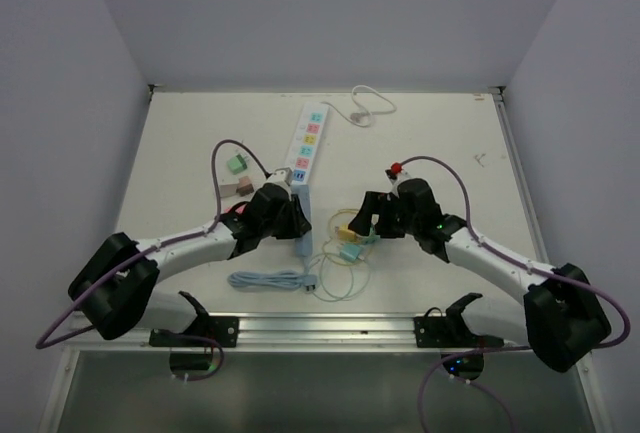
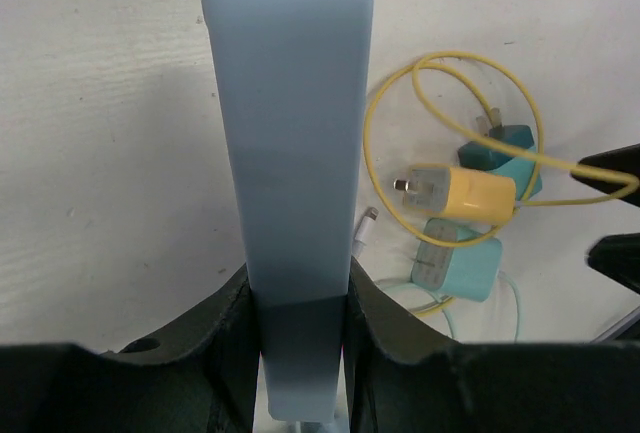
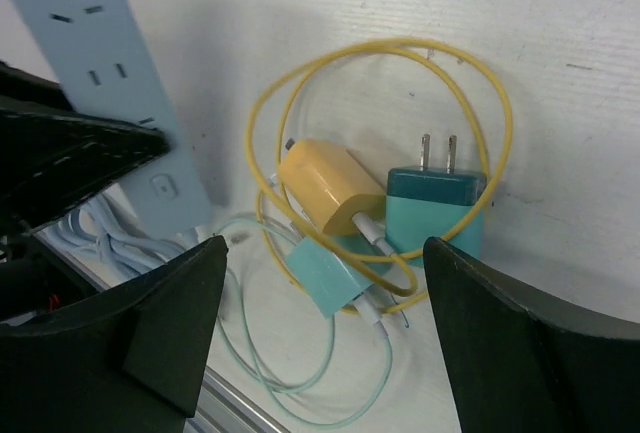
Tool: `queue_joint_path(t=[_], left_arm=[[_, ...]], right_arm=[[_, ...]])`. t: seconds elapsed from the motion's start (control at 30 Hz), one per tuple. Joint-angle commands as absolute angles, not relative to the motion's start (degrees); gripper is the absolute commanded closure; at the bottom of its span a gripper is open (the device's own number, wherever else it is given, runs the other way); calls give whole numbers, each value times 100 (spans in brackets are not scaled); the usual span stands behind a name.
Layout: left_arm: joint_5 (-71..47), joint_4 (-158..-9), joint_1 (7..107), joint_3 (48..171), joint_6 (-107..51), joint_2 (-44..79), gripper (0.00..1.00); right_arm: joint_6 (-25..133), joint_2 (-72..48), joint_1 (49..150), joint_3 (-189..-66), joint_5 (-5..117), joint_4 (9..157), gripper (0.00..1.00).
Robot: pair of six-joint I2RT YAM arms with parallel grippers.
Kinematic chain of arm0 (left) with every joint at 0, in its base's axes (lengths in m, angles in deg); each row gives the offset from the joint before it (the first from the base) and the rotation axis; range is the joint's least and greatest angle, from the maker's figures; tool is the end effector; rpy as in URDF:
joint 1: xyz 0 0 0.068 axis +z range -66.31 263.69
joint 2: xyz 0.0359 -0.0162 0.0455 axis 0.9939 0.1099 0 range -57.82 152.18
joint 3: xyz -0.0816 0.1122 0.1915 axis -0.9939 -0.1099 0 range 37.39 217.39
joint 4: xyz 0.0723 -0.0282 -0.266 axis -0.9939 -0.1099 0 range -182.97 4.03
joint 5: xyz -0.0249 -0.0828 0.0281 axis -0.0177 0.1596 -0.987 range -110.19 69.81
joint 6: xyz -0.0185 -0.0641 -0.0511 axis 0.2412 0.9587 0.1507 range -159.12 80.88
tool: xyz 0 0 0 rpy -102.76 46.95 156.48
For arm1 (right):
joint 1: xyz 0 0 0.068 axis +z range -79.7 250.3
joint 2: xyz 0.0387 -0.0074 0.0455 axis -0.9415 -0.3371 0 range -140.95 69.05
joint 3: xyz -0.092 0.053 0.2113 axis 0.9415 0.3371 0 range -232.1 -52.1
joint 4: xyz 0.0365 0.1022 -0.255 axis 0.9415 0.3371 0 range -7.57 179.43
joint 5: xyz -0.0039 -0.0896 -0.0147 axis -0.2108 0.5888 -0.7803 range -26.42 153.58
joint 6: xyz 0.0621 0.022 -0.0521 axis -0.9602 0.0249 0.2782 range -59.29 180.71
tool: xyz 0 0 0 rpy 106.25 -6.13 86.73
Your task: Pull the plug off the socket
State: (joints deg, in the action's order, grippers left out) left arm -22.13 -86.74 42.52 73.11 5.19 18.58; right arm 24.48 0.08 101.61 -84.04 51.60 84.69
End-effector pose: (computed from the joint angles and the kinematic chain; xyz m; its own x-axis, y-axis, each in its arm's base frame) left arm 0.2388 -0.2055 0.1106 -0.8028 -0.2254 -0.5519 0.1090 0.8547 -0.5075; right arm 0.2456 0.1674 0.1226 -0.8179 0.1792 -0.5467 -0.2011 0.8012 0.5636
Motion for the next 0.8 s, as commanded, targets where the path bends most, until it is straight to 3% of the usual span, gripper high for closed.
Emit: queue_joint_path(t=[0.0, 0.2, 0.33, 0.43, 0.77], left_arm=[[-1915, -7824, 4299, 7649, 377, 2259, 83], [-1650, -7639, 4457, 7563, 456, 2691, 73], [-1738, -7630, 4537, 7290, 596, 2507, 59], [-1869, -7700, 4589, 7062, 684, 2208, 43], [-2633, -8857, 4660, 7069, 597, 892, 11]], right_arm=[[2810, 549, 10142, -8795, 5567, 9059, 16], [3065, 1428, 10133, -9068, 6076, 9736, 15], [3214, 1833, 10142, -9305, 6305, 10070, 14], [3354, 2044, 10142, -9480, 6506, 10299, 14], [3724, 2545, 10142, -10043, 7315, 10993, 10]])
